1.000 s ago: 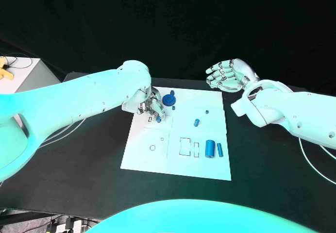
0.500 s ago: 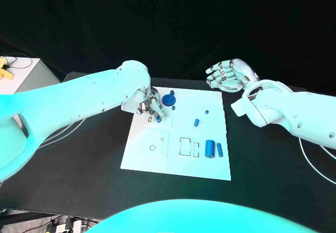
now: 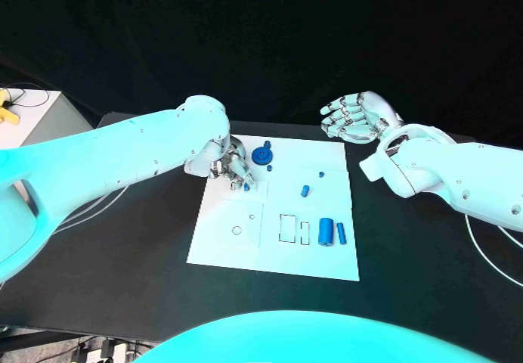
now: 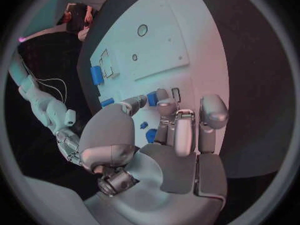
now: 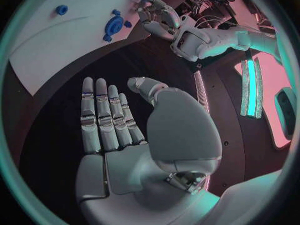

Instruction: Assemble the parts on the task board

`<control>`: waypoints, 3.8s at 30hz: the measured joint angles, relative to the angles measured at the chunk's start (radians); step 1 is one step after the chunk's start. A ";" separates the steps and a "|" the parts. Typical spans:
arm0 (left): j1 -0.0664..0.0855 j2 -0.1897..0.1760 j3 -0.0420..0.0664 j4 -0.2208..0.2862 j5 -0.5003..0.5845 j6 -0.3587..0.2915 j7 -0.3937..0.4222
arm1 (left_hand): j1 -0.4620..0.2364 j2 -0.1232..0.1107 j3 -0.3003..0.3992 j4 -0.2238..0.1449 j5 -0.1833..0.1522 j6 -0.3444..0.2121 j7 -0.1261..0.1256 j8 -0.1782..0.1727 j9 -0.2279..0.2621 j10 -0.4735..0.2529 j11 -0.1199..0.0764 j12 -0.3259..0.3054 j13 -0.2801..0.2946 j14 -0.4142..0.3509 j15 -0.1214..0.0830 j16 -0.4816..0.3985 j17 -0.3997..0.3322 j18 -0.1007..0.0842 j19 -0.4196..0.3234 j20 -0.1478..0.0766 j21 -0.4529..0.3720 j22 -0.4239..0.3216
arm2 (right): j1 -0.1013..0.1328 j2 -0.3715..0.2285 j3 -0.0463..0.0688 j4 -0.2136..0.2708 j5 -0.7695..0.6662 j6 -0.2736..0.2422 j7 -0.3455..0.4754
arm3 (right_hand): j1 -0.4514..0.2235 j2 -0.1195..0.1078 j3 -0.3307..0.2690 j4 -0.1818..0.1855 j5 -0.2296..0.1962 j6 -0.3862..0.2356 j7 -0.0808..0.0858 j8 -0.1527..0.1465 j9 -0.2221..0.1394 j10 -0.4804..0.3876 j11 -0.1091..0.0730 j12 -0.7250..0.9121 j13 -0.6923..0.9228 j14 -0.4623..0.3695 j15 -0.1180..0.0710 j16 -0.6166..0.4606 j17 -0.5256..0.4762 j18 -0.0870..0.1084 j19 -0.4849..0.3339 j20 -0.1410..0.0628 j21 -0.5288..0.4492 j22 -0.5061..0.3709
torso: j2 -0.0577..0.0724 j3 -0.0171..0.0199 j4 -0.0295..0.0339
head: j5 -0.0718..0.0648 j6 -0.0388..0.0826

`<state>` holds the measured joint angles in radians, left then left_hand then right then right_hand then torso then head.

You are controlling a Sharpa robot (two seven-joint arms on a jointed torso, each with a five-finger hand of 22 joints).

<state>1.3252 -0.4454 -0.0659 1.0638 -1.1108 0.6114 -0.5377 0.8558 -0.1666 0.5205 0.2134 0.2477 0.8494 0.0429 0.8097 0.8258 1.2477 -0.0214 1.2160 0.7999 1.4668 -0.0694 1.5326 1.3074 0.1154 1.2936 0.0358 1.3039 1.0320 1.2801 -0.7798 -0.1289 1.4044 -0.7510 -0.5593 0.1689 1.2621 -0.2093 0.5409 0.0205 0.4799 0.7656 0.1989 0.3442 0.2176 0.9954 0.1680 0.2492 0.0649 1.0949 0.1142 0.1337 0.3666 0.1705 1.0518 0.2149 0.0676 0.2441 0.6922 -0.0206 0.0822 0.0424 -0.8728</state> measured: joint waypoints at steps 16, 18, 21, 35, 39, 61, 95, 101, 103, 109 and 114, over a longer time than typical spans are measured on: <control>-0.006 -0.067 0.027 0.086 -0.017 -0.011 -0.004 | 0.022 -0.006 -0.046 0.036 -0.021 -0.001 0.000 -0.015 0.004 -0.002 -0.002 -0.004 -0.008 -0.004 -0.004 0.000 0.000 0.000 0.000 0.000 -0.008 -0.009 | 0.000 -0.006 0.000 0.000 0.000 0.000 0.000 | 0.000 0.000 0.000 0.000 0.000 0.000 0.000 0.000 0.000 0.000 0.000 0.000 0.000 0.000 0.000 0.000 -0.001 0.000 0.000 0.000 0.000 -0.002 | -0.002 0.0009 0.0012 | -0.005 0.000; -0.005 -0.080 0.037 0.108 -0.019 -0.016 -0.004 | 0.026 -0.001 -0.046 0.036 -0.021 -0.001 0.000 -0.015 0.004 -0.004 -0.004 -0.005 -0.012 -0.004 -0.004 0.000 0.000 0.000 0.000 0.000 -0.008 -0.011 | 0.000 -0.008 0.000 0.000 0.000 0.000 0.000 | 0.000 0.000 0.000 0.000 0.000 0.000 0.000 0.000 0.000 0.000 0.000 0.000 0.000 0.000 0.000 0.000 -0.001 0.000 0.000 0.000 0.000 -0.002 | -0.003 0.0009 0.0018 | -0.005 0.000; -0.002 -0.102 0.055 0.144 -0.019 -0.024 -0.004 | 0.049 0.003 -0.062 0.046 -0.021 -0.004 0.004 -0.019 0.006 -0.019 0.000 -0.015 -0.027 -0.004 -0.004 -0.004 0.000 0.000 -0.008 -0.003 -0.021 -0.029 | 0.000 -0.009 0.000 -0.001 0.000 0.000 0.000 | 0.000 0.000 0.000 0.000 0.000 0.000 0.000 0.000 0.000 0.000 0.000 0.000 0.000 0.000 0.000 0.000 -0.001 0.000 0.000 0.000 0.000 -0.002 | -0.003 0.0009 0.0023 | -0.005 0.000; 0.044 -0.175 0.116 0.177 -0.011 -0.092 0.000 | 0.200 0.037 -0.114 0.076 -0.009 -0.104 0.060 -0.120 -0.037 -0.182 0.052 -0.116 -0.207 0.000 0.026 -0.105 0.000 0.023 -0.124 0.034 -0.154 -0.225 | 0.000 -0.009 0.000 -0.011 0.001 -0.001 0.001 | 0.000 0.000 0.000 0.000 0.000 0.000 0.000 0.000 0.000 0.000 0.000 0.000 0.000 0.000 0.000 0.000 -0.001 0.000 0.000 0.000 0.000 -0.002 | -0.002 0.0009 0.0003 | -0.004 0.000; 0.049 -0.153 0.118 0.121 -0.022 -0.146 0.005 | 0.216 0.033 -0.127 0.076 -0.009 -0.127 0.075 -0.163 -0.073 -0.192 0.062 -0.116 -0.215 -0.002 0.035 -0.105 0.000 0.023 -0.125 0.036 -0.159 -0.234 | 0.000 -0.007 0.000 -0.013 0.001 -0.001 0.001 | 0.000 0.000 0.000 0.000 0.000 0.000 0.000 0.000 0.000 0.000 0.000 0.000 0.000 0.000 0.000 0.000 -0.001 0.000 0.000 0.000 0.000 -0.002 | 0.000 0.0003 0.0007 | -0.004 0.000; 0.048 0.003 0.098 -0.125 -0.050 -0.350 0.090 | 0.224 0.029 -0.149 0.079 0.001 -0.146 0.094 -0.216 -0.142 -0.204 0.075 -0.107 -0.210 0.002 0.052 -0.104 0.000 0.023 -0.118 0.050 -0.163 -0.231 | 0.000 0.005 0.000 -0.014 0.001 -0.001 0.002 | 0.000 0.000 0.000 0.000 0.000 0.000 0.000 0.000 -0.001 0.000 0.000 0.000 0.000 0.004 0.004 0.000 -0.002 0.000 0.000 0.000 0.000 -0.004 | 0.023 -0.0004 -0.0096 | 0.013 0.054; 0.017 0.067 0.073 -0.246 -0.051 -0.266 0.106 | 0.248 0.038 -0.165 0.078 -0.003 -0.107 0.082 -0.190 -0.155 -0.200 0.071 -0.088 -0.192 0.002 0.052 -0.086 0.000 0.023 -0.111 0.057 -0.152 -0.206 | 0.000 0.009 0.000 -0.014 0.002 -0.001 0.002 | 0.000 0.000 0.000 0.000 0.000 0.000 0.000 0.000 -0.001 0.000 0.000 0.000 0.001 0.004 0.004 0.000 -0.002 0.000 0.000 0.000 0.000 -0.009 | 0.023 -0.0019 -0.0088 | 0.012 0.051; 0.012 0.069 0.070 -0.249 -0.050 -0.251 0.107 | 0.254 0.042 -0.165 0.078 -0.003 -0.097 0.078 -0.176 -0.153 -0.200 0.071 -0.086 -0.192 0.002 0.052 -0.086 0.000 0.023 -0.111 0.057 -0.147 -0.204 | 0.000 0.009 0.000 -0.014 0.002 -0.001 0.003 | 0.000 0.000 0.000 0.000 0.000 0.000 0.000 0.000 -0.001 0.000 0.000 0.000 0.001 0.004 0.004 0.000 -0.002 0.000 0.000 0.000 0.000 -0.009 | 0.023 -0.0011 -0.0099 | 0.011 0.048; 0.012 0.069 0.070 -0.250 -0.050 -0.247 0.107 | 0.258 0.046 -0.165 0.078 -0.003 -0.091 0.073 -0.166 -0.149 -0.198 0.069 -0.086 -0.192 0.002 0.052 -0.086 0.000 0.023 -0.111 0.057 -0.147 -0.203 | 0.000 0.009 0.000 -0.014 0.002 -0.001 0.003 | 0.000 0.000 0.000 0.000 0.000 0.000 0.000 0.000 -0.001 0.000 0.000 0.000 0.001 0.004 0.004 0.000 -0.002 0.000 0.000 0.000 0.000 -0.009 | 0.023 -0.0004 -0.0100 | 0.011 0.048; 0.011 0.068 0.069 -0.250 -0.049 -0.237 0.107 | 0.266 0.046 -0.165 0.078 -0.003 -0.084 0.066 -0.138 -0.134 -0.194 0.065 -0.086 -0.192 0.002 0.052 -0.082 0.000 0.023 -0.107 0.054 -0.147 -0.202 | 0.000 0.009 0.000 -0.014 0.002 -0.001 0.003 | 0.000 0.000 0.000 0.000 0.000 0.000 0.000 0.000 -0.001 0.000 0.000 0.000 0.001 0.004 0.004 0.000 -0.002 0.000 0.000 0.000 0.000 -0.009 | 0.023 -0.0004 -0.0092 | 0.009 0.047; 0.011 0.067 0.069 -0.246 -0.047 -0.232 0.106 | 0.274 0.054 -0.165 0.078 -0.003 -0.084 0.066 -0.128 -0.127 -0.197 0.060 -0.086 -0.192 -0.002 0.048 -0.082 0.000 0.023 -0.107 0.054 -0.147 -0.202 | 0.000 0.009 0.000 -0.014 0.002 -0.001 0.003 | 0.000 0.000 0.000 0.000 0.000 0.000 0.000 0.000 -0.001 0.000 0.000 0.000 0.001 0.004 0.004 0.000 -0.002 0.000 0.000 0.000 0.000 -0.009 | 0.023 -0.0007 -0.0086 | 0.009 0.045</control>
<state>1.3359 -0.3784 0.0032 0.8181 -1.1579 0.3789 -0.4313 1.1300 -0.1130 0.3559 0.2910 0.2444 0.7651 0.1087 0.6813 0.6983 1.0510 0.0390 1.1297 0.6081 1.4648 -0.0213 1.4505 1.3074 0.1382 1.1865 0.0896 1.1568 0.8298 1.2798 -0.7712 -0.1289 1.3909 -0.7493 -0.5601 0.1715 1.2621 -0.2094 0.5409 0.0208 0.4799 0.7656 0.1988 0.3441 0.2168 0.9954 0.1681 0.2492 0.0655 1.0986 0.1179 0.1337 0.3645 0.1704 1.0518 0.2148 0.0676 0.2352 0.7152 -0.0213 0.0735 0.0511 -0.8274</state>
